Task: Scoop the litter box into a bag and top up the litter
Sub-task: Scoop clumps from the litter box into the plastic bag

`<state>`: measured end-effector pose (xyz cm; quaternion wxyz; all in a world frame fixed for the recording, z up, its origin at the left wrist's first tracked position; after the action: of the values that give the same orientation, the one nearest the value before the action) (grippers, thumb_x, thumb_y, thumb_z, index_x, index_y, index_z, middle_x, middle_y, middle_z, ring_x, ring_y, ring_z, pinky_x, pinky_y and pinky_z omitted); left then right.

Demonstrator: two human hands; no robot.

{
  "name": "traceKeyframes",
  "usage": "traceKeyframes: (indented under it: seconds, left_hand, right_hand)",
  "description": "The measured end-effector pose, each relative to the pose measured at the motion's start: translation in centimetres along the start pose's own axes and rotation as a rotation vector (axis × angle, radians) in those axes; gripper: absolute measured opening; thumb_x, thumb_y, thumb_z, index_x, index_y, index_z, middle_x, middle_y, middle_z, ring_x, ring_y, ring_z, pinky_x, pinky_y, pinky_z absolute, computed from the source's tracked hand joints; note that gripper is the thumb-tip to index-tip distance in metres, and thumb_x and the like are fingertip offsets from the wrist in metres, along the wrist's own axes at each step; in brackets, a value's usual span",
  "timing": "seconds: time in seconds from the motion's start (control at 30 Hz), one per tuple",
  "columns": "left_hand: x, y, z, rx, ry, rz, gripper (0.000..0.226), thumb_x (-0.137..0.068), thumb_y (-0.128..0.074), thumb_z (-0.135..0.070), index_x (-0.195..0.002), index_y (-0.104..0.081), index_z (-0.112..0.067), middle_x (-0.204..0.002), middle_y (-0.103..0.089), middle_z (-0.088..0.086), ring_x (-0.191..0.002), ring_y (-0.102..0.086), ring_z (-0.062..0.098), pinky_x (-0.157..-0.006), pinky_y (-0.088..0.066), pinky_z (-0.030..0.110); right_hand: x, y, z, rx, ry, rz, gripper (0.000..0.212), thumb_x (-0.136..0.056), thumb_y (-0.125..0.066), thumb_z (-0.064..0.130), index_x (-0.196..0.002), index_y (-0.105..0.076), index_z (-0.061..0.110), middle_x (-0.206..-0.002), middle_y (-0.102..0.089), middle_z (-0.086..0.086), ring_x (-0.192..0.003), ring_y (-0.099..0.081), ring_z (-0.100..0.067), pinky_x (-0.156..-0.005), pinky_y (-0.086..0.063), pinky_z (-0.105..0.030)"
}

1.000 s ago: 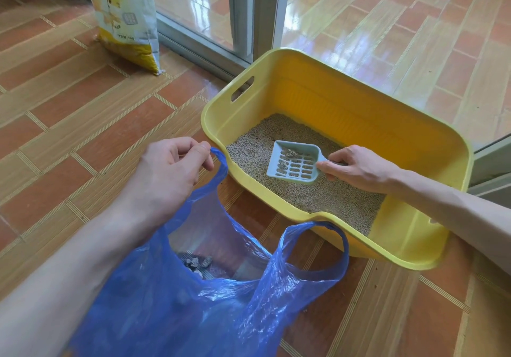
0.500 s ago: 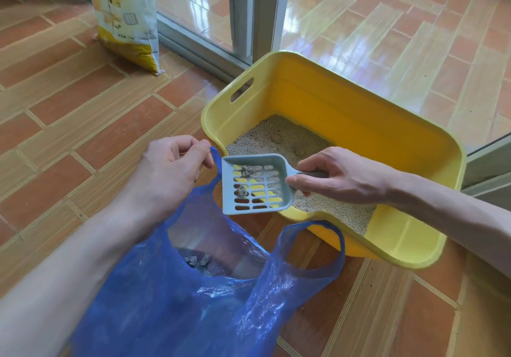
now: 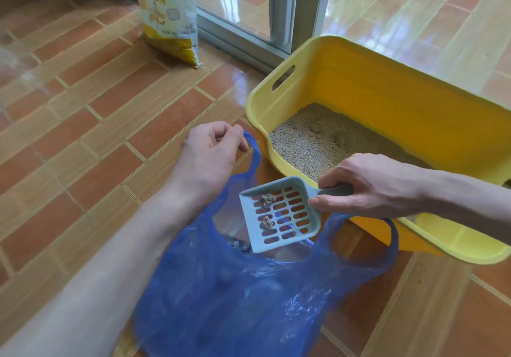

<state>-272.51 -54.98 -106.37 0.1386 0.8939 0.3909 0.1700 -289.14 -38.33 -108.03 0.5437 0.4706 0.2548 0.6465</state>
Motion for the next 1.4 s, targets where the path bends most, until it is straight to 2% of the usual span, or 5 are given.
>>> traceKeyframes:
  seconds: [0.7,0.93,1.13,1.3,1.4]
  left_hand:
    - [0.1,-0.5,0.2,-0.008,-0.005,0.052,0.037,-0.105,-0.053,-0.027,-0.070,-0.060,-0.015,-0.052,-0.033,-0.002,-0.040,-0.025,0.010,-0.045,-0.021,0.025]
    - [0.2,-0.1,0.3,-0.003,-0.009,0.041,0.038,-0.105,-0.053,-0.025,-0.070,-0.060,-0.015,-0.051,-0.035,-0.002,-0.040,-0.027,0.009,-0.044,-0.023,0.024]
    - [0.1,-0.2,0.2,-0.002,-0.011,0.047,0.037,-0.105,-0.053,-0.026,-0.070,-0.060,-0.016,-0.053,-0.035,-0.001,-0.041,-0.027,0.011,-0.045,-0.023,0.025]
    - [0.0,-0.4,0.2,-0.010,-0.012,0.046,0.038,-0.105,-0.053,-0.027,-0.069,-0.060,-0.016,-0.054,-0.034,0.001,-0.042,-0.026,0.012,-0.044,-0.021,0.025]
    - [-0.1,-0.6,0.3,-0.010,-0.017,0.049,0.039,-0.104,-0.053,-0.028,-0.068,-0.060,-0.018,-0.058,-0.033,0.007,-0.044,-0.025,0.014,-0.046,-0.020,0.026]
  right_hand:
    - [-5.9,-7.5,6.7,0.446,0.014,-0.103,0.041,-0.096,-0.043,0.043,-0.070,-0.047,0.011,-0.084,-0.070,-0.013,-0.080,-0.067,-0.038,-0.056,-0.032,-0.032]
    - [-6.0,-9.4,7.4,0.574,0.067,-0.107,0.043,-0.062,-0.079,0.022,-0.048,-0.039,0.021,-0.038,-0.025,-0.001,-0.035,-0.007,-0.021,-0.046,-0.002,-0.026]
    - [-5.0,-9.1,8.0,0.742,0.217,-0.228,0.019,-0.073,-0.053,0.007,-0.063,-0.048,0.021,-0.050,-0.049,0.000,-0.042,-0.046,-0.023,-0.049,-0.022,-0.033]
    - [-3.9,-8.3,8.3,0.772,0.289,-0.332,0.040,-0.074,-0.017,0.001,-0.064,-0.050,0.022,-0.055,-0.050,-0.001,-0.049,-0.048,-0.022,-0.053,-0.025,-0.034]
    - [-4.0,-8.0,7.8,0.742,0.303,-0.344,0.025,-0.079,-0.036,0.006,-0.066,-0.051,0.021,-0.057,-0.051,-0.002,-0.052,-0.051,-0.024,-0.052,-0.032,-0.034]
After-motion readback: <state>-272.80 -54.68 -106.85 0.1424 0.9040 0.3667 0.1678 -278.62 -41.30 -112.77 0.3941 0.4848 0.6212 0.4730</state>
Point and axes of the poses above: each hand's wrist, its own x-axis away from the middle knuckle, its own y-axis out of the back of the hand, z = x × y, the point moved 4 cm from there along -x, towards the middle knuckle
